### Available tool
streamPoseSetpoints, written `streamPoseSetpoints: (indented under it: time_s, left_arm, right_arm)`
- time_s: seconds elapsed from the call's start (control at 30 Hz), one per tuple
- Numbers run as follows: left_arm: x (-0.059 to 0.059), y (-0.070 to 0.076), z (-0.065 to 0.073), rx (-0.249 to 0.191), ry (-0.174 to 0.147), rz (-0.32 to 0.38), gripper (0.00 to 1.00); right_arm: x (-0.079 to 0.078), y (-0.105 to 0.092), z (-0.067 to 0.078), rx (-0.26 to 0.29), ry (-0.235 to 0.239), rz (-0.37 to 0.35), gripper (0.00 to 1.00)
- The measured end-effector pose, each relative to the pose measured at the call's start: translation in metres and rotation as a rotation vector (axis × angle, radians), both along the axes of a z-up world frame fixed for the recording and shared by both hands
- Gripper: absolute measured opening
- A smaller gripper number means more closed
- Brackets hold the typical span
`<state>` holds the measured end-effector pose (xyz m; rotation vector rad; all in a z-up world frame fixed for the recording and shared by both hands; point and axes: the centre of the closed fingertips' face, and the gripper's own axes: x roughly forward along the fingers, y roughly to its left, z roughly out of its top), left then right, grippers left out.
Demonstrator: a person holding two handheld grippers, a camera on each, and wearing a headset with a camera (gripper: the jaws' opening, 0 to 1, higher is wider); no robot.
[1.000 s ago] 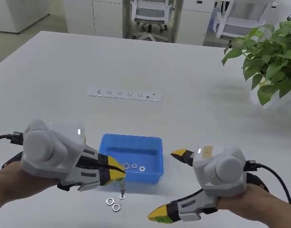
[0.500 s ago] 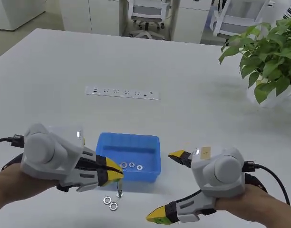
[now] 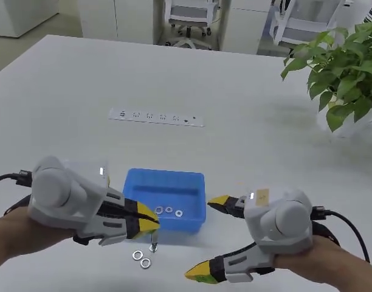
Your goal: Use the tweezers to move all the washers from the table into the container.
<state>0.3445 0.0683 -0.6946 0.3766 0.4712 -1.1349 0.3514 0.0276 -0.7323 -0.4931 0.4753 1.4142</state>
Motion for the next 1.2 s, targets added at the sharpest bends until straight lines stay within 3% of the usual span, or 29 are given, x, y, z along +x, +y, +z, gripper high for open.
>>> streamPoseSetpoints:
  time_s: [0.27, 0.8, 1.2]
  left_arm:
    - [-0.001, -0.001, 0.000, 0.013, 0.003, -0.023, 0.05]
    - [-0.002, 0.000, -0.001, 0.031, 0.016, -0.057, 0.05]
    - [0.000, -0.001, -0.002, 0.040, 0.023, -0.072, 0.05]
  right_arm:
    - [-0.009, 0.016, -0.002, 0.002, -0.009, 0.098, 0.63]
    - [-0.014, 0.040, -0.015, -0.030, -0.022, 0.243, 0.33]
    - [-0.015, 0.060, -0.028, -0.057, -0.042, 0.327, 0.23]
